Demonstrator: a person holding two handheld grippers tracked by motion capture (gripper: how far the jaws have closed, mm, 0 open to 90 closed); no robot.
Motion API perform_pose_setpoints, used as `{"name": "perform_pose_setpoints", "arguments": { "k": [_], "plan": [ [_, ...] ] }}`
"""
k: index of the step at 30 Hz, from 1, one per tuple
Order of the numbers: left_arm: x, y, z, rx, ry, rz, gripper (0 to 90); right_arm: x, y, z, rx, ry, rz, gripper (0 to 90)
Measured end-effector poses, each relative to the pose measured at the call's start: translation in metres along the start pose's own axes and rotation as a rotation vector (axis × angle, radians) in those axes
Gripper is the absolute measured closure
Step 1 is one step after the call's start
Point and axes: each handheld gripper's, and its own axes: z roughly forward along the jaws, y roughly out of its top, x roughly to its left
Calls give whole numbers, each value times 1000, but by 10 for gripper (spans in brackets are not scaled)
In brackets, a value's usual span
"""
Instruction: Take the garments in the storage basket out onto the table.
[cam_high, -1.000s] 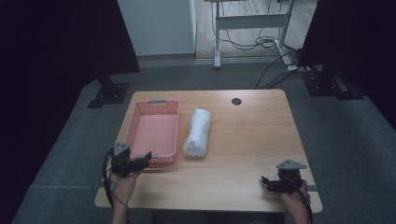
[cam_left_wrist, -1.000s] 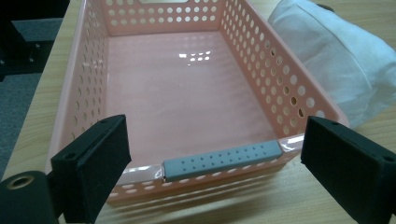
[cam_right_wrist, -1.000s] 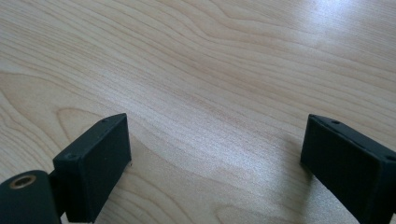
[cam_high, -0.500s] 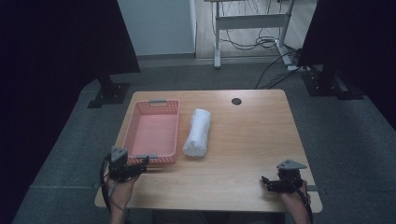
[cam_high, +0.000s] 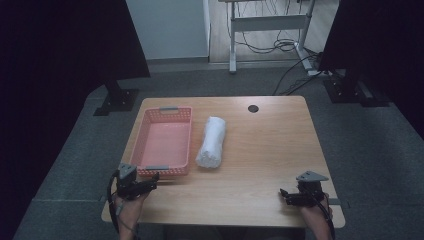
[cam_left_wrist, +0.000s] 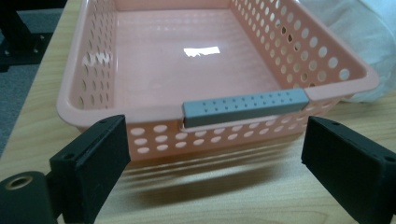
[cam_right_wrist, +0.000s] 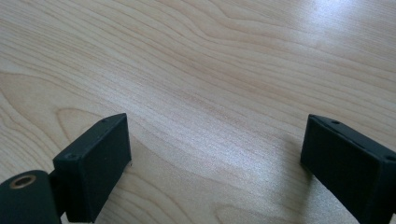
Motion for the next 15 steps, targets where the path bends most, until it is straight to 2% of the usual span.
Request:
{"name": "perform_pose_setpoints", "arguments": {
  "k": [15],
  "plan": [
    [-1, -16, 8, 28, -5, -7, 71, 0, 0, 0, 0, -1, 1, 80]
  ]
}}
